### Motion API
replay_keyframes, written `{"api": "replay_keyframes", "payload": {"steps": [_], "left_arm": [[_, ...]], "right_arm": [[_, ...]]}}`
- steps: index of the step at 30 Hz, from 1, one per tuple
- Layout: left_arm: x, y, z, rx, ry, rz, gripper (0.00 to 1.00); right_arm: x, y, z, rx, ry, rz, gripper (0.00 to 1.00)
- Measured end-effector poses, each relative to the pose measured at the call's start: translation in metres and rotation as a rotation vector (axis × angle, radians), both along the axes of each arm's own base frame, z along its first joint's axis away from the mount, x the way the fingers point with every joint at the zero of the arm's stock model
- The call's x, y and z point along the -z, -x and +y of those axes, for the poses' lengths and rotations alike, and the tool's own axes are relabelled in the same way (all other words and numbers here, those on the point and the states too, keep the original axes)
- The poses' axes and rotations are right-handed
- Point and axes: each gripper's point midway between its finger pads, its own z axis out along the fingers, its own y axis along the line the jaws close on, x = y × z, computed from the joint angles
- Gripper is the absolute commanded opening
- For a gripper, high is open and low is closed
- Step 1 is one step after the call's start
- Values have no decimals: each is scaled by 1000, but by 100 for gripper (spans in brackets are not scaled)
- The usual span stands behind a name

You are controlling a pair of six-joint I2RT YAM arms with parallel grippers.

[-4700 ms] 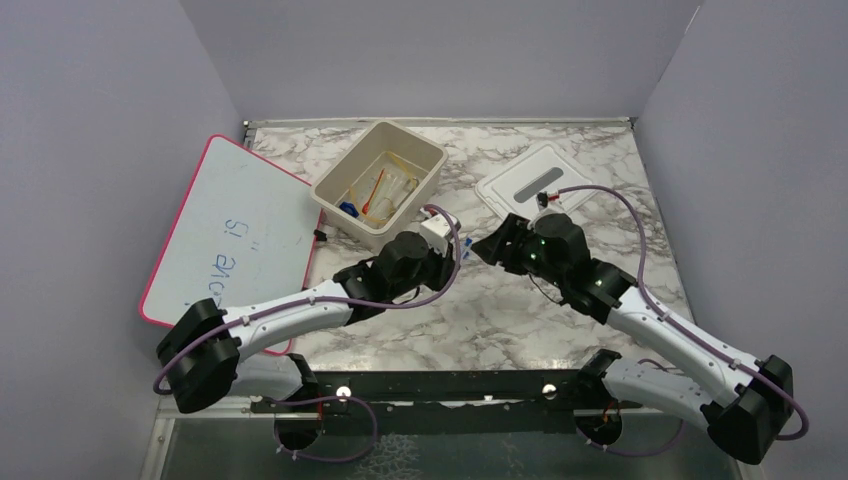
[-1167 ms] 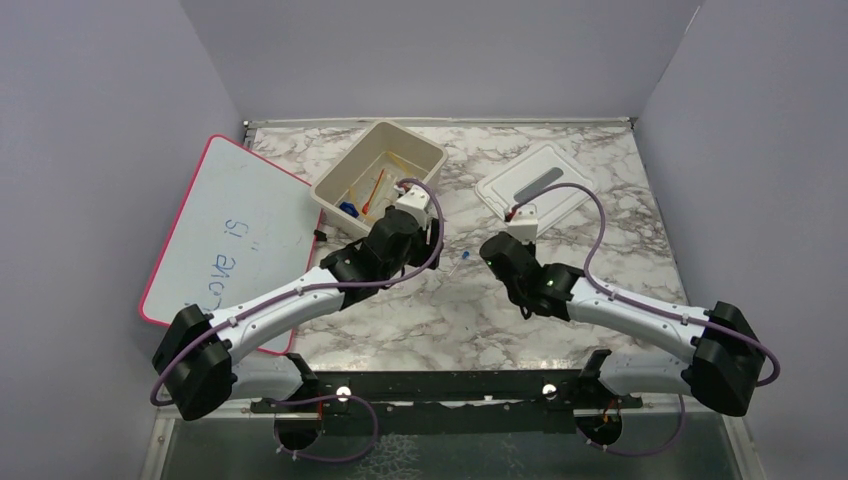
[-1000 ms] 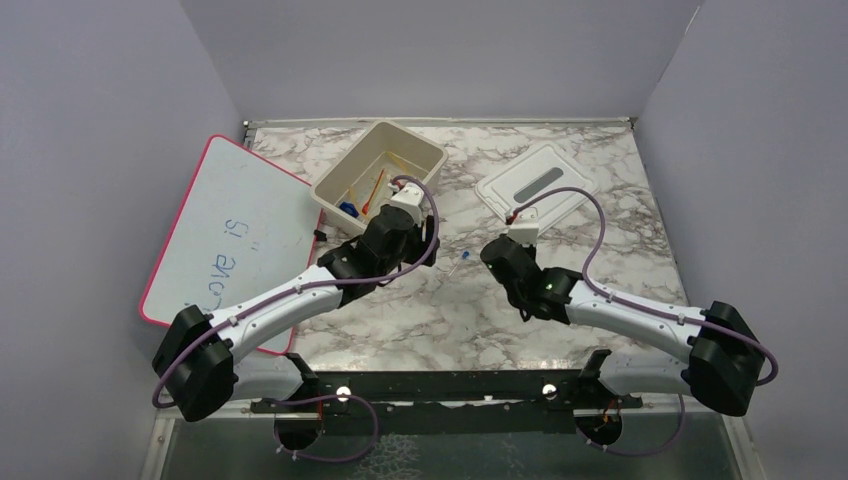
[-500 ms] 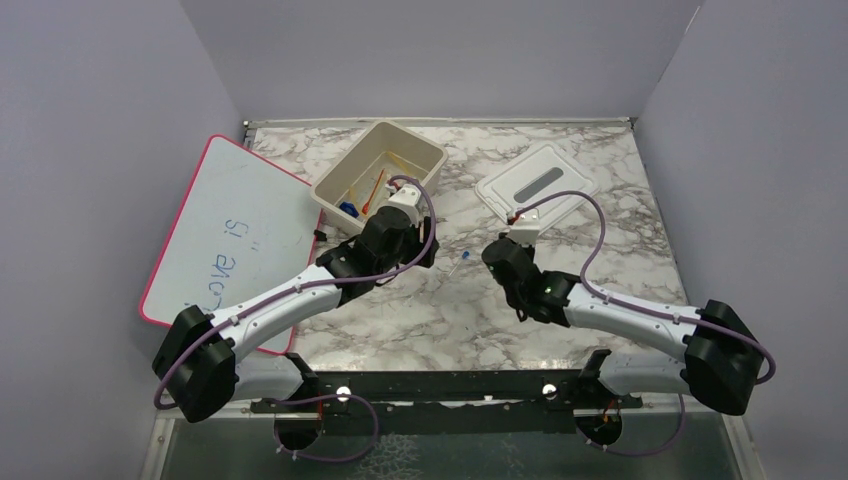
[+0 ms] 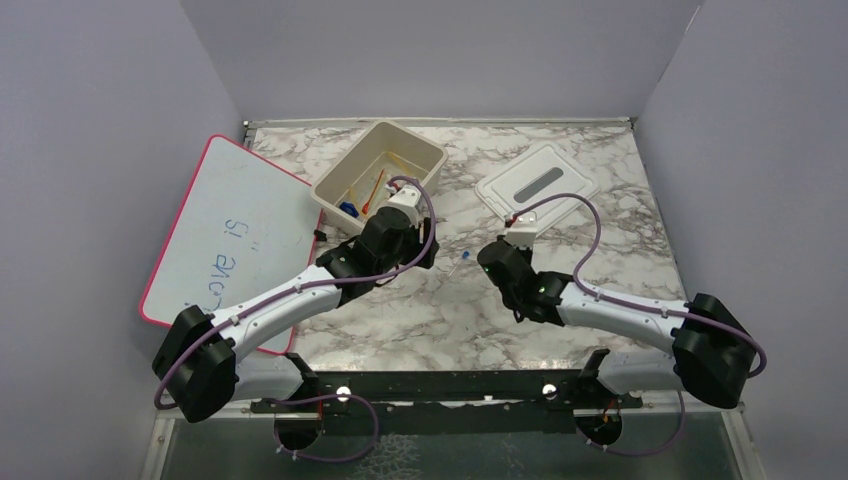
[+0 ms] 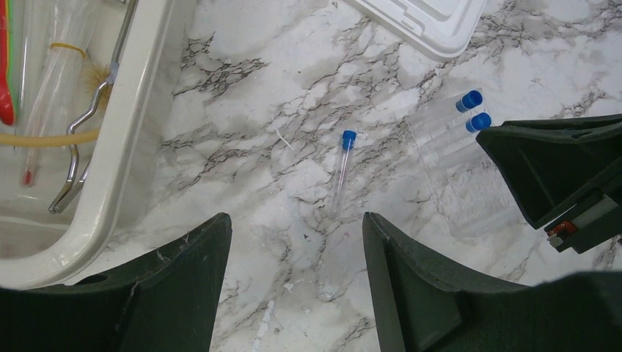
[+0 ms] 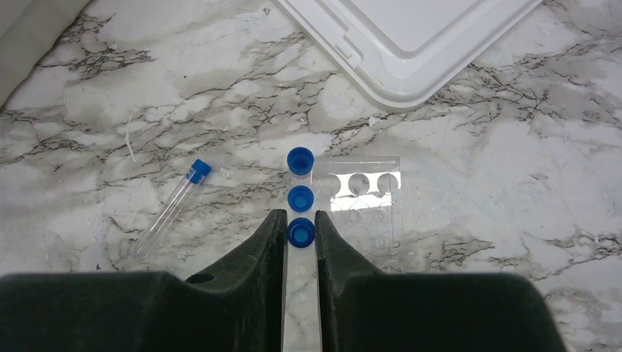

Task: Organize the chemistry lab equipment

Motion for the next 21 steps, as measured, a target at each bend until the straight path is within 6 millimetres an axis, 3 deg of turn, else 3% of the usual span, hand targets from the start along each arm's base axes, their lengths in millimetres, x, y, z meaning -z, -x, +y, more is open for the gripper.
{"api": "replay_keyframes", "payload": {"steps": [4,7,14,21], "left_arm": [[0,-1,1,-3,2,2,69],[2,0,1,-4,5,8,69],[11,7,1,-2,33,35,70],[16,13,-10,39,81,62,66]], "right_arm": [[4,1,0,11,-10,10,45],[10,4,-3,29,-15,29,53],[5,11,-7,67,-17,84,58],[-39,15,-5,65,-136,52,55]]}}
